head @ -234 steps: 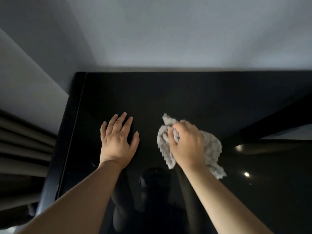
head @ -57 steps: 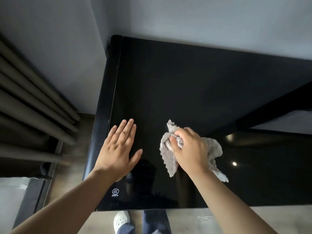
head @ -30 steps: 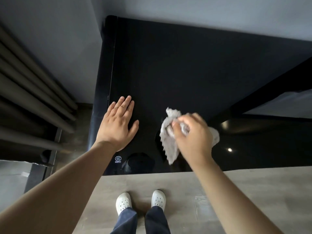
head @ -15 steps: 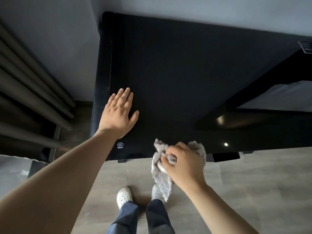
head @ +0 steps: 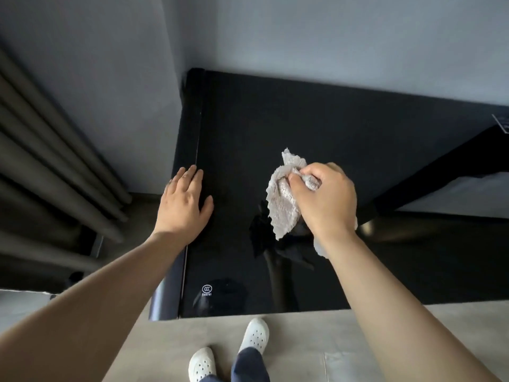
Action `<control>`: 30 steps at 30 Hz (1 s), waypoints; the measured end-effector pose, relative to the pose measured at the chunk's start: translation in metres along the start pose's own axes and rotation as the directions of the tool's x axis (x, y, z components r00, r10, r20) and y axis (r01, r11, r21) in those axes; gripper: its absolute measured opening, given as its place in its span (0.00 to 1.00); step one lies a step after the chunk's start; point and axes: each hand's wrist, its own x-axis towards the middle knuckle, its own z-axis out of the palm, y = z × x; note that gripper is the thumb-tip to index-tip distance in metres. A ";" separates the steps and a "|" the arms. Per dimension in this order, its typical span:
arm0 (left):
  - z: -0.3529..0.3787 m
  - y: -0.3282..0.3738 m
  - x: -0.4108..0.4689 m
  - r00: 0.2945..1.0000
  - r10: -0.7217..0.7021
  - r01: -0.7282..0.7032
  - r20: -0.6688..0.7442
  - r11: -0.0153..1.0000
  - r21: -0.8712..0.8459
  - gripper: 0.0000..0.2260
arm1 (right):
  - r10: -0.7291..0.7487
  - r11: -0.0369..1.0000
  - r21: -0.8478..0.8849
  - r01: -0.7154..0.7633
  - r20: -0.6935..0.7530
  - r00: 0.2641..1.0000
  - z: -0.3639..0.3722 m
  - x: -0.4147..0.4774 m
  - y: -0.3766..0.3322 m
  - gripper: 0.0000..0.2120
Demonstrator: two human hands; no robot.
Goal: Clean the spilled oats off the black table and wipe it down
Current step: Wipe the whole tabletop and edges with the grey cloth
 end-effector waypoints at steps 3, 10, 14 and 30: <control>0.003 -0.011 0.032 0.996 -0.089 0.089 0.028 0.996 0.012 0.28 | -0.053 0.999 0.004 0.053 -0.013 0.999 0.016 0.035 -0.002 0.06; 0.015 -0.012 0.088 0.973 -0.223 0.224 0.055 0.975 -0.004 0.29 | -0.091 0.996 -0.012 0.091 0.013 0.996 0.058 0.127 0.001 0.07; 0.016 -0.016 0.087 0.979 -0.204 0.204 -0.012 0.979 -0.029 0.26 | -0.120 0.993 0.001 0.120 0.033 0.992 0.089 0.186 -0.002 0.08; 0.014 -0.012 0.088 0.975 -0.223 0.222 -0.008 0.974 -0.038 0.27 | -0.099 0.959 -0.258 0.119 0.091 0.991 0.213 0.341 0.003 0.13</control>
